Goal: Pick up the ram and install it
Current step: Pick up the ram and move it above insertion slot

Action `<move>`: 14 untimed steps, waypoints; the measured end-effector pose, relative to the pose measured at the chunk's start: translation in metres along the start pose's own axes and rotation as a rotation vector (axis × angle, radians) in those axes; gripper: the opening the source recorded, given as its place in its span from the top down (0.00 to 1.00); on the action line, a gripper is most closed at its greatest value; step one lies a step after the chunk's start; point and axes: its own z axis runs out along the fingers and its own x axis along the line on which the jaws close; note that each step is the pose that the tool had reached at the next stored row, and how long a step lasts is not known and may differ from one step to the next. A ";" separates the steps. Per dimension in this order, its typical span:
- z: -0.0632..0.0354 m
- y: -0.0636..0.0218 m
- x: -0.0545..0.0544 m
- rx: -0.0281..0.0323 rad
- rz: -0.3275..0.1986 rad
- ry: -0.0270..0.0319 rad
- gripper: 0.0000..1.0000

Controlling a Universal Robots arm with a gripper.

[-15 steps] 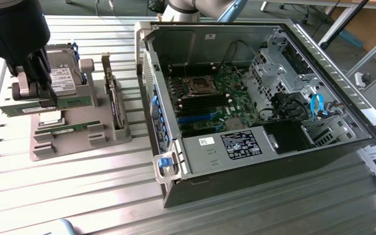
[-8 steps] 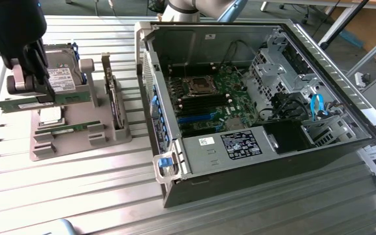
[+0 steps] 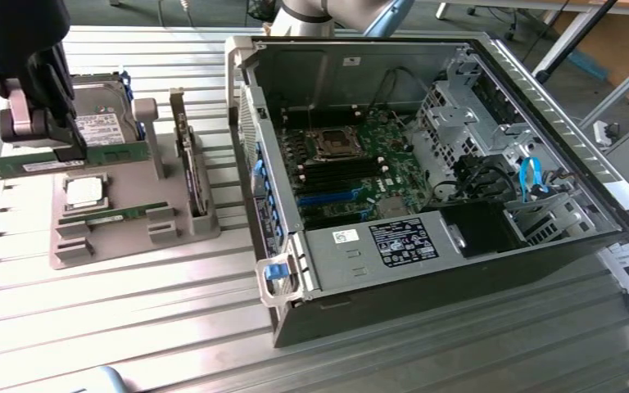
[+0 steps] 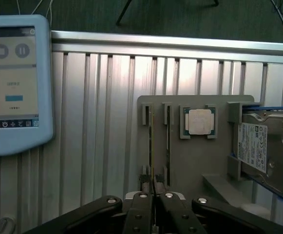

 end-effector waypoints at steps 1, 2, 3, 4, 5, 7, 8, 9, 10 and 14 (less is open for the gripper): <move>-0.0021 0.0000 0.000 0.0000 0.000 0.0000 0.88; -0.0036 0.0000 0.000 0.0000 0.000 -0.0001 0.88; -0.0057 0.0000 0.000 0.0000 0.000 0.0000 0.88; -0.0069 0.0000 0.000 0.0000 0.000 -0.0001 0.88; -0.0093 0.0000 0.000 -0.0001 0.000 0.0000 0.88; -0.0143 0.0001 0.000 0.0000 0.000 0.0000 0.88; -0.0163 0.0001 0.000 -0.0001 0.000 0.0001 0.88; -0.0184 0.0001 0.000 -0.0001 0.000 0.0000 0.88; -0.0206 0.0001 0.000 0.0000 0.000 0.0000 0.88; -0.0295 0.0001 0.000 -0.0001 0.000 0.0000 0.88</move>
